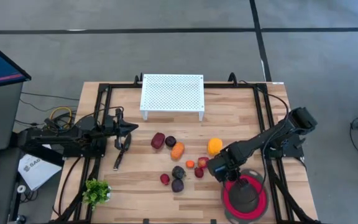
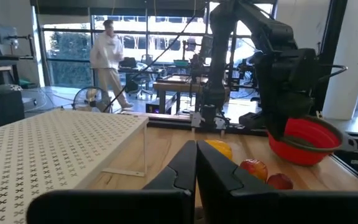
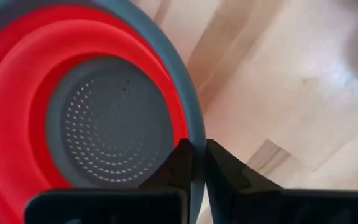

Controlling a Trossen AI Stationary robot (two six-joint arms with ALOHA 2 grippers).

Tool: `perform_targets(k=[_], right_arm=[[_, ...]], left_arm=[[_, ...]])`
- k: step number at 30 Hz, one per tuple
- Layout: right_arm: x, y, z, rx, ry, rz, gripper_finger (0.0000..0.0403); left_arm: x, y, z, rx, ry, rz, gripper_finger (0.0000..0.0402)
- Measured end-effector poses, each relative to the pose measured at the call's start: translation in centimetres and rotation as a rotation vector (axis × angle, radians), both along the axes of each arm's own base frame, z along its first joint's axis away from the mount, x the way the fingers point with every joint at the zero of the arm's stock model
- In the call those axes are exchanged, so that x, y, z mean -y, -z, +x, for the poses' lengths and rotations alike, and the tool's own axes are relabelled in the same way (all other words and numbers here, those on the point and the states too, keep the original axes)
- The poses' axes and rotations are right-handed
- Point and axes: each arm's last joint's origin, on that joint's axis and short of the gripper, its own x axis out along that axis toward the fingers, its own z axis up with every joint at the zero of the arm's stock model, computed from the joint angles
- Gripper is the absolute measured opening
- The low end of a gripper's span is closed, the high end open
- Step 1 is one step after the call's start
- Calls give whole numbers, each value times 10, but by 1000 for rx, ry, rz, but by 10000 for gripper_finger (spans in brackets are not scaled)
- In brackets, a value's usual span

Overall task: Pick & Place Fruit
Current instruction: Put the red strainer bowl on the shelf

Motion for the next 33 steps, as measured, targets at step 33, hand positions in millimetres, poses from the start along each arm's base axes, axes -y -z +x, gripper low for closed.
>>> perform_targets(k=[33], right_arm=[[206, -128, 39, 1090, 1140, 343, 12]], left_arm=[[3, -10, -1, 106, 109, -3, 4]])
